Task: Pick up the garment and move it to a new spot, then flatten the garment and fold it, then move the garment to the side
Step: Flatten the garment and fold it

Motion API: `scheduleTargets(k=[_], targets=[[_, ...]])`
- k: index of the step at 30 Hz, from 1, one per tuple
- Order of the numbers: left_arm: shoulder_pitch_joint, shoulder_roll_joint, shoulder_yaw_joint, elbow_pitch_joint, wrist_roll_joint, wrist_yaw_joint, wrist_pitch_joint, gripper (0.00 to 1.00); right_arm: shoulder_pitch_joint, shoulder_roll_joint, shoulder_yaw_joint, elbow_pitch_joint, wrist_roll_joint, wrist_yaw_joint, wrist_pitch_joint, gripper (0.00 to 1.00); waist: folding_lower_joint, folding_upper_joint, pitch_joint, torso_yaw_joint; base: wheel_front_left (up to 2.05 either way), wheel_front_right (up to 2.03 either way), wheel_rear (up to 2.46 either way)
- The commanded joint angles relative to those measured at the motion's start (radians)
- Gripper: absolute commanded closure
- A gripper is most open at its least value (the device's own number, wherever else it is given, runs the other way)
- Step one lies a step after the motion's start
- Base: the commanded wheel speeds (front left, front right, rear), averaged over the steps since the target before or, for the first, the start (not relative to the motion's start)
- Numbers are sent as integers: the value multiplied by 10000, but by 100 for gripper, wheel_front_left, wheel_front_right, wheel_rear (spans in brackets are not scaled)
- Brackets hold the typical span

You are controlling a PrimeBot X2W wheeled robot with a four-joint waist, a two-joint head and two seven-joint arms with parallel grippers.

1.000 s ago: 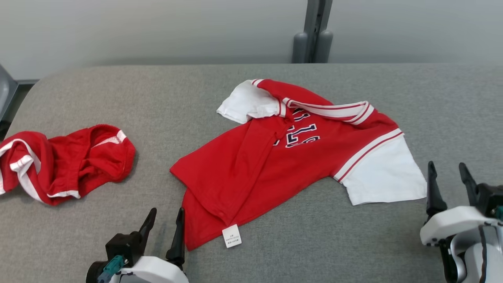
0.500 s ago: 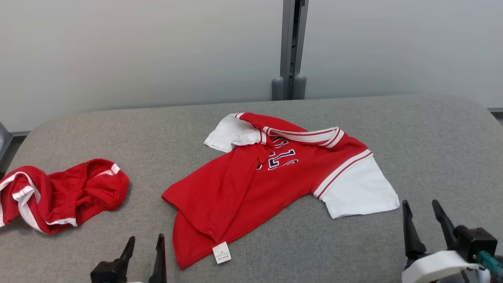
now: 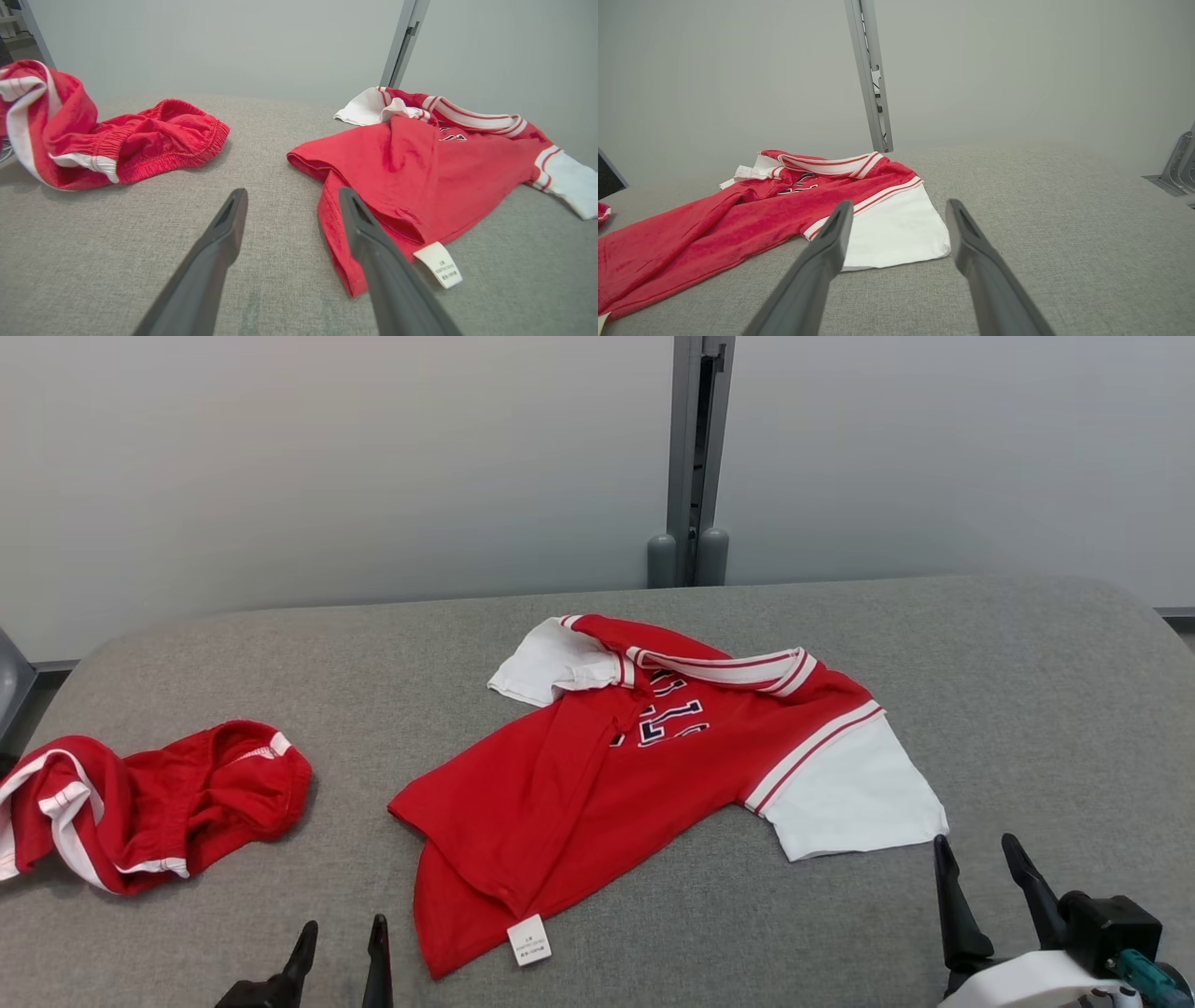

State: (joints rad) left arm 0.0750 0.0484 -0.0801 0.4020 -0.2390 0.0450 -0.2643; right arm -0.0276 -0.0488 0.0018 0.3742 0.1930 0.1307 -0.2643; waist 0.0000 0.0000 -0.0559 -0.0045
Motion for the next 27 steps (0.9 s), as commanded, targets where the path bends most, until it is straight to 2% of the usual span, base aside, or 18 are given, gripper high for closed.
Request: scheduleTargets(k=[1, 5, 9, 14, 20, 21, 22, 23, 27], targets=[[-155, 38, -137, -4, -138, -99, 0, 0, -109, -46, 46, 82, 90, 1, 0, 0, 0, 0, 119, 11, 0, 0, 0], [-330, 38, -478, 188, -474, -361, 0, 0, -225, -46, 160, 207, 94, 1, 0, 0, 0, 0, 338, 26, 0, 0, 0], [-565, 44, -1037, 744, -1289, -702, -1, 0, -437, -47, 306, 494, 130, 1, 0, 0, 0, 0, 699, -12, 0, 0, 0], [-996, 40, -1755, 1458, -2158, -811, -1, 0, -798, -48, 389, 603, 14, 1, 0, 0, 0, 0, 1244, -78, 0, 0, 0], [-1386, 41, -2151, 1975, -2692, -744, 0, 0, -1046, -46, 198, 715, -97, 1, 0, 0, 0, 0, 1508, -85, 0, 0, 0], [-1409, 41, -2159, 1991, -2757, -756, 0, 14, -1062, -48, 175, 719, -93, 1, 0, 0, 0, 0, 1536, -80, 0, 0, 0], [-1471, 43, -2127, 1892, -2699, -769, 0, 60, -1072, -48, 162, 717, -78, 1, 0, 0, 0, 0, 1564, -73, 0, 0, 0], [-1525, 43, -2072, 1782, -2651, -790, 0, 100, -1082, -46, 159, 722, -70, 1, 0, 0, 0, 0, 1593, -64, 0, 0, 0], [-1500, 44, -2031, 1677, -2614, -854, 0, 100, -1121, -48, 85, 790, -1, 1, 0, 0, 0, 0, 1707, -29, 0, 0, 0]])
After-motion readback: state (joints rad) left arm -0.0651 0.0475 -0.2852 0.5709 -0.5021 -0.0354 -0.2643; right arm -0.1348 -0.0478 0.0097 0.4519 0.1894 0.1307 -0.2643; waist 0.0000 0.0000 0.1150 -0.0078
